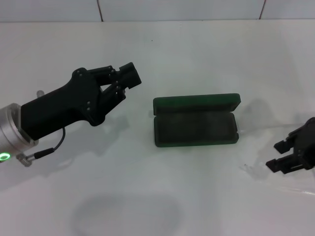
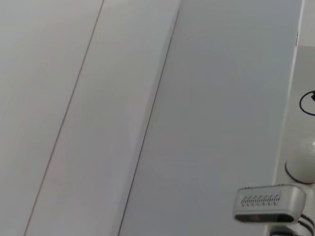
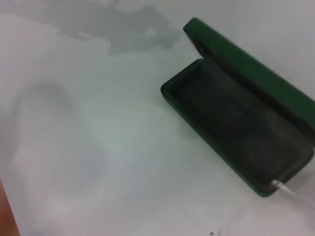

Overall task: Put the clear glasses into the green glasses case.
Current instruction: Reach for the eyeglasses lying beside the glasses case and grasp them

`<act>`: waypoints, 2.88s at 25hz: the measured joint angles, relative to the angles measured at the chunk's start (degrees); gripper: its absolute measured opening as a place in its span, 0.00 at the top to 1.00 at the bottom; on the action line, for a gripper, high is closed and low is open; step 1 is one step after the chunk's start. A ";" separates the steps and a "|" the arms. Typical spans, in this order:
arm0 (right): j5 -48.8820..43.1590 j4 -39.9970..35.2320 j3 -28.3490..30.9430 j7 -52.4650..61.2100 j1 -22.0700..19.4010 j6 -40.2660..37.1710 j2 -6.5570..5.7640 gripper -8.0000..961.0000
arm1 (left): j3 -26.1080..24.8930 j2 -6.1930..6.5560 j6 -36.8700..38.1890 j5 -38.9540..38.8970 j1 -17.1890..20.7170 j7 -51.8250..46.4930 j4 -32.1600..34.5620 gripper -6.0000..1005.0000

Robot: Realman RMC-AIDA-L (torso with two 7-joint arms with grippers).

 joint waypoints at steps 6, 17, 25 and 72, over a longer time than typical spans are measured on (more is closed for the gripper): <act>-0.20 6.33 -3.02 -0.35 2.68 4.27 0.11 0.48 | 0.00 0.00 0.03 0.00 0.62 0.00 -0.38 0.86; -0.61 14.65 -5.93 -1.19 7.02 7.48 0.05 0.49 | 0.00 0.04 -0.06 -0.01 0.74 0.11 -1.02 0.86; -1.44 19.57 -7.03 -1.19 9.24 9.02 0.19 0.53 | 0.00 0.09 -0.26 0.06 0.31 0.12 -1.00 0.86; -1.06 27.59 -10.36 -0.76 12.18 12.96 0.22 0.84 | 0.00 0.00 -0.32 0.07 0.43 3.01 -3.24 0.86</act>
